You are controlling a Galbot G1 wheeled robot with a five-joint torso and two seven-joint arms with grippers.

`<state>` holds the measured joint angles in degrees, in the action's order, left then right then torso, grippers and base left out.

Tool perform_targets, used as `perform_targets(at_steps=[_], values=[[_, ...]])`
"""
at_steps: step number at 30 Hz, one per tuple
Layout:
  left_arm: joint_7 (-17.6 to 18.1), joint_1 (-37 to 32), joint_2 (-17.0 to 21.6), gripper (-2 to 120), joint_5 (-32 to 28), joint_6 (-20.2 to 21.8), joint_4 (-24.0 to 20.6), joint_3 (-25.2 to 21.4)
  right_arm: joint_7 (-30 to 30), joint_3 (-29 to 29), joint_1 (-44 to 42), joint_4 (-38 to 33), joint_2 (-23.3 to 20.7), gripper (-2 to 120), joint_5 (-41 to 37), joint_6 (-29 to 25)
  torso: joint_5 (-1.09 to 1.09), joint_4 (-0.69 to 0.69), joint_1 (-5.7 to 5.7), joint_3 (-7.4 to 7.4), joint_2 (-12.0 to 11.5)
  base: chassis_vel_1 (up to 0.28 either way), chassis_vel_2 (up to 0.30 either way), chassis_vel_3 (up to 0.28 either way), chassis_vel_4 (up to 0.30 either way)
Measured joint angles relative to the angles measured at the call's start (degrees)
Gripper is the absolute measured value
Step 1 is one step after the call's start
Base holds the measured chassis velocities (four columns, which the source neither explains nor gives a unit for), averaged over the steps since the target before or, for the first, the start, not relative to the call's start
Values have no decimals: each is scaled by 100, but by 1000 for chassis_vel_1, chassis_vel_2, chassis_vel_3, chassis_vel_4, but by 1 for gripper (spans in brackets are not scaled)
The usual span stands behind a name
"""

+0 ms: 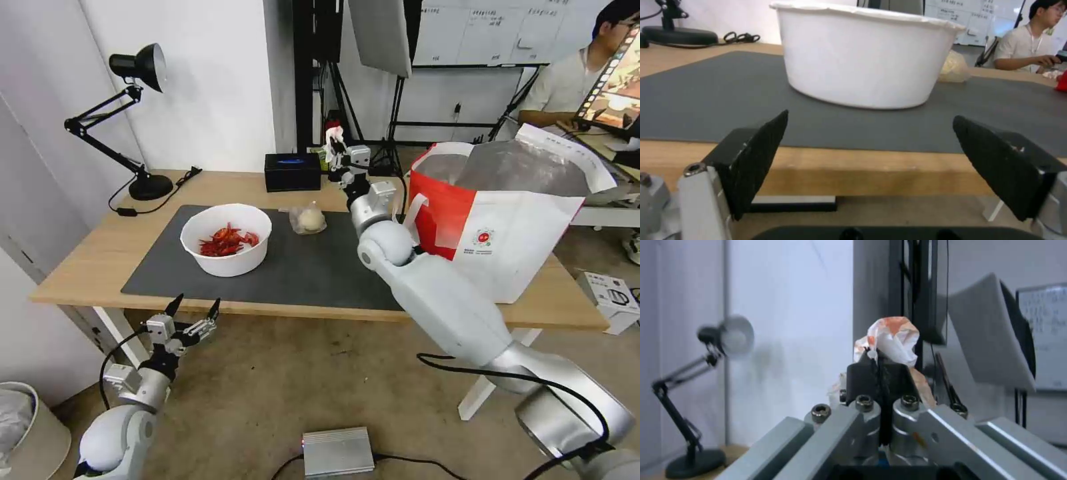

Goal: Pick up the trash from the table and place it into the takeout bag.

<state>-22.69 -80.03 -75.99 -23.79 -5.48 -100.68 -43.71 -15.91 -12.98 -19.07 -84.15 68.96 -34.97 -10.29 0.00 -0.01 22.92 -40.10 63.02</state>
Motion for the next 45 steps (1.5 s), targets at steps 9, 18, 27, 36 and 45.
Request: perform_targets(at_steps=[9,18,27,36,45], values=[[2,-39,-4,100,14,-16,5,-14,127,369,-90,-452,-197,0,80,-68,-1,1,0,0,0,0,0,0,0],[2,-111,17,100,24,-16,-119,-30,126,1071,-103,-1183,-806,0,-152,-9,0,1,0,0,0,0,0,0,0],[0,-206,85,100,2,37,-356,-74,94,2177,-502,-1799,-2019,0,-739,245,2,0,0,0,0,0,0,0,0],[-4,-199,134,100,-1,60,-382,-29,52,3271,-1411,-2296,-2969,0,-1900,679,2,-2,0,1,0,0,0,0,0],[-26,-273,111,100,25,60,-508,11,-400,4108,-2046,-2710,-3517,0,-3198,2154,1,0,-1,0,0,0,0,0,0]])
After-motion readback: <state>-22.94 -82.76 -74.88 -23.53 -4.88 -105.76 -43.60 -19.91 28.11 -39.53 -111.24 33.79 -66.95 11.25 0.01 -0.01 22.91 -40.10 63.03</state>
